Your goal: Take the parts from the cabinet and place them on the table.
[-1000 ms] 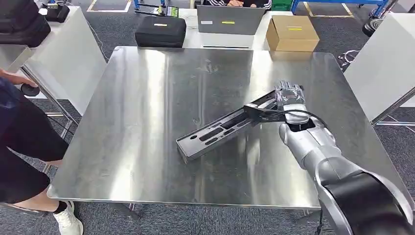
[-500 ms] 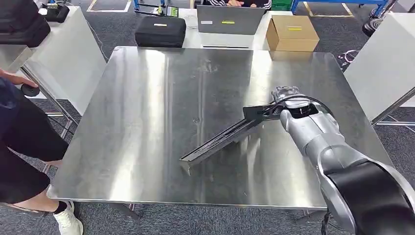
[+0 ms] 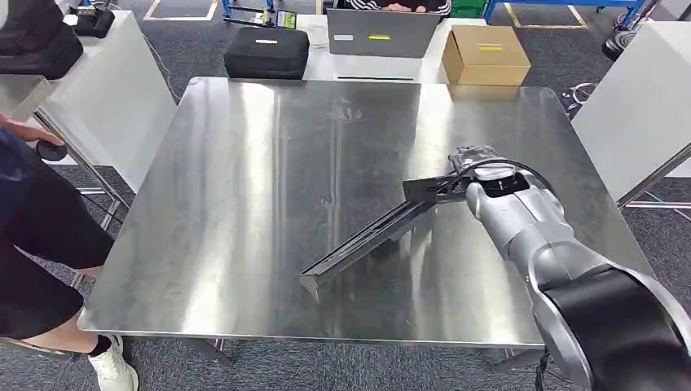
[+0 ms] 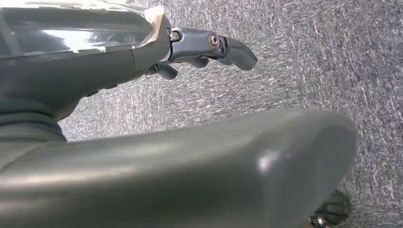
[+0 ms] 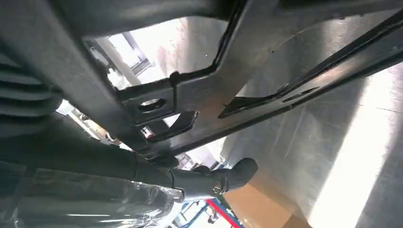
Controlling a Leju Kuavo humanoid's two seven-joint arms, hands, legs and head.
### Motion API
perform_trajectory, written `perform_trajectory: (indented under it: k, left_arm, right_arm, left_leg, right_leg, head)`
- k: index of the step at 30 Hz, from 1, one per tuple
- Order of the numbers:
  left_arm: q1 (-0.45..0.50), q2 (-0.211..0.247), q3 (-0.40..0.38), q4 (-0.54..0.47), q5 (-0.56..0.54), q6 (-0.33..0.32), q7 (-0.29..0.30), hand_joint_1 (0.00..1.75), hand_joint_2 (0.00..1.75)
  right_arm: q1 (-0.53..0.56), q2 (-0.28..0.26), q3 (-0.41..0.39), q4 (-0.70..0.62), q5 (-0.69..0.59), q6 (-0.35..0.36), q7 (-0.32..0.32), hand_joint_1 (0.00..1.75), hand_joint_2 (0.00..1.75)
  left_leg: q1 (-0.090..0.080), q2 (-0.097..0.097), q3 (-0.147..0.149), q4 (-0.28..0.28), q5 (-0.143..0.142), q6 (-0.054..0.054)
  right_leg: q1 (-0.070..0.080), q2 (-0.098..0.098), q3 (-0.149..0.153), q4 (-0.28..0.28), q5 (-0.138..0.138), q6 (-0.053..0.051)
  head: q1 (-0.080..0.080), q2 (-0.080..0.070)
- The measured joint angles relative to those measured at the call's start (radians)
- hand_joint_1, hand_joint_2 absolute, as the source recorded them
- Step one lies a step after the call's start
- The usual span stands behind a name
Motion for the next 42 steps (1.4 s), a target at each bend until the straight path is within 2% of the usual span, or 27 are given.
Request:
perform_trajectory:
  k: [7, 11, 18, 21, 34, 39, 42]
  left_arm:
    - [0.0, 0.0, 0.0, 0.0, -0.002, 0.003, 0.002, 0.0, 0.0]
    - [0.0, 0.0, 0.0, 0.0, -0.002, 0.002, 0.002, 0.0, 0.0]
    - [0.0, -0.002, 0.0, 0.0, -0.007, -0.002, 0.002, 0.0, 0.0]
    - [0.0, -0.002, 0.0, 0.0, -0.011, -0.003, 0.002, 0.0, 0.0]
    - [0.0, -0.002, 0.0, 0.0, -0.011, -0.005, 0.002, 0.0, 0.0]
    - [0.0, -0.003, 0.0, 0.0, -0.012, -0.004, 0.002, 0.0, 0.0]
    - [0.0, -0.003, 0.0, 0.0, -0.012, -0.001, 0.002, 0.0, 0.0]
  right_arm:
    - [0.002, 0.02, 0.0, 0.001, -0.01, -0.01, -0.026, 0.0, 0.0]
    - [0.001, 0.032, 0.0, 0.001, -0.031, -0.043, -0.042, 0.0, 0.0]
    - [-0.014, 0.052, -0.034, -0.001, -0.085, -0.216, -0.064, 0.0, 0.0]
    - [-0.017, 0.058, -0.047, -0.005, -0.087, -0.243, -0.068, 0.0, 0.0]
    - [-0.017, 0.063, -0.055, -0.009, -0.087, -0.25, -0.071, 0.0, 0.0]
    - [-0.017, 0.063, -0.056, -0.009, -0.075, -0.269, 0.002, 0.0, 0.0]
    - [-0.017, 0.063, -0.056, -0.009, -0.067, -0.243, 0.015, 0.0, 0.0]
  left_leg:
    - [0.0, 0.0, 0.0, 0.0, 0.0, 0.0]
    - [0.0, 0.0, 0.0, 0.0, 0.0, 0.0]
    - [0.0, -0.001, 0.0, 0.0, 0.0, 0.0]
    - [0.0, -0.001, 0.0, 0.0, 0.0, 0.0]
    - [0.0, -0.001, 0.0, 0.0, 0.0, 0.0]
    - [0.0, -0.001, 0.0, 0.0, 0.0, 0.0]
    - [0.0, 0.0, 0.0, 0.0, 0.0, 0.0]
  right_leg:
    - [0.0, 0.0, 0.0, 0.0, 0.0, 0.0]
    - [0.0, 0.0, 0.0, 0.0, 0.0, 0.0]
    - [0.0, 0.0, 0.0, 0.0, 0.0, 0.0]
    - [0.0, 0.0, 0.0, 0.0, 0.0, 0.0]
    - [0.0, 0.0, 0.0, 0.0, 0.0, 0.0]
    - [0.0, 0.0, 0.0, 0.0, 0.0, 0.0]
    - [0.0, 0.0, 0.0, 0.0, 0.0, 0.0]
  head:
    - [0.0, 0.0]
    - [0.0, 0.0]
    - [0.0, 0.0]
    - [0.0, 0.0]
    - [0.0, 0.0]
    - [0.0, 0.0]
    - [0.0, 0.0]
